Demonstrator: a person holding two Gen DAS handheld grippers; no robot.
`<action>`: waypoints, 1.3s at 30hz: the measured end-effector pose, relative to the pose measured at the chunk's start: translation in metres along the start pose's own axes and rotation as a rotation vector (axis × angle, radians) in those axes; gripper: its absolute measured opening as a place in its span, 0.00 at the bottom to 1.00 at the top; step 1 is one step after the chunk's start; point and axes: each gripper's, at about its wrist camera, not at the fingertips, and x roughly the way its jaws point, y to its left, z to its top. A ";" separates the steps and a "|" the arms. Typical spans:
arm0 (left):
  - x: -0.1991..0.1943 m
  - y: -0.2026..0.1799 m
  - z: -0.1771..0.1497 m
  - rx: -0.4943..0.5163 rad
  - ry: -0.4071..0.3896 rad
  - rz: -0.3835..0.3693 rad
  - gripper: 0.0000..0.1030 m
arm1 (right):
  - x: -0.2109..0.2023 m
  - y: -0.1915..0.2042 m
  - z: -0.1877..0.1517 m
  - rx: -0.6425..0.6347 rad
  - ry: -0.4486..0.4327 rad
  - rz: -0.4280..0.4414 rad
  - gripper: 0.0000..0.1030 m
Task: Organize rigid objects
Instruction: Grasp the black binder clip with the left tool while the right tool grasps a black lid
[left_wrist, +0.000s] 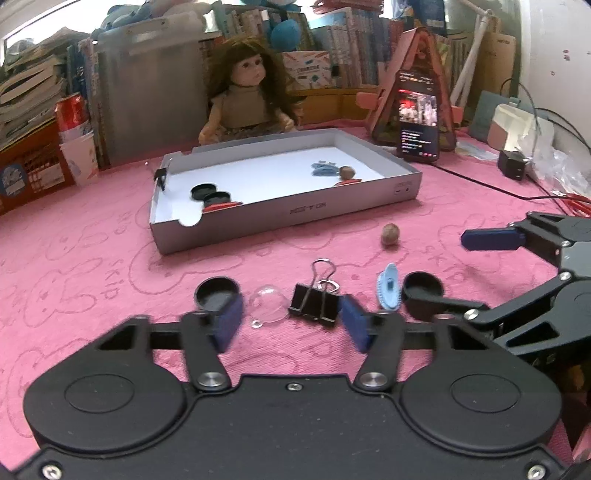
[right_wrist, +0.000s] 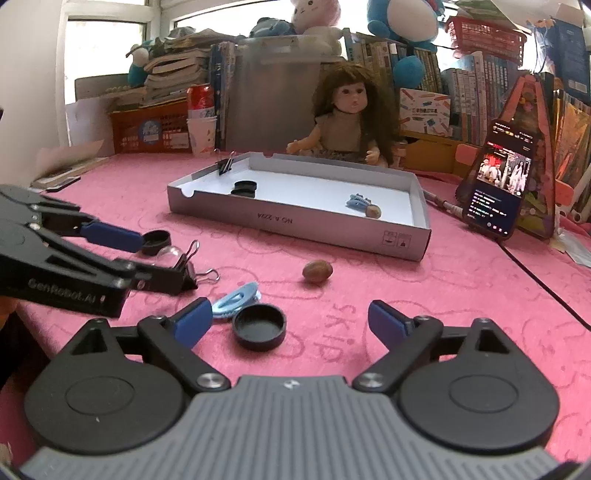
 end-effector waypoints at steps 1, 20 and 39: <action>-0.001 -0.001 0.000 0.003 -0.002 -0.012 0.37 | -0.001 0.001 -0.001 -0.004 -0.001 0.001 0.90; 0.019 -0.003 0.000 0.017 0.025 -0.058 0.36 | -0.003 0.006 -0.008 -0.044 0.023 0.038 0.62; 0.028 -0.010 -0.001 0.042 -0.013 -0.024 0.40 | -0.001 0.004 -0.010 -0.019 0.010 0.011 0.56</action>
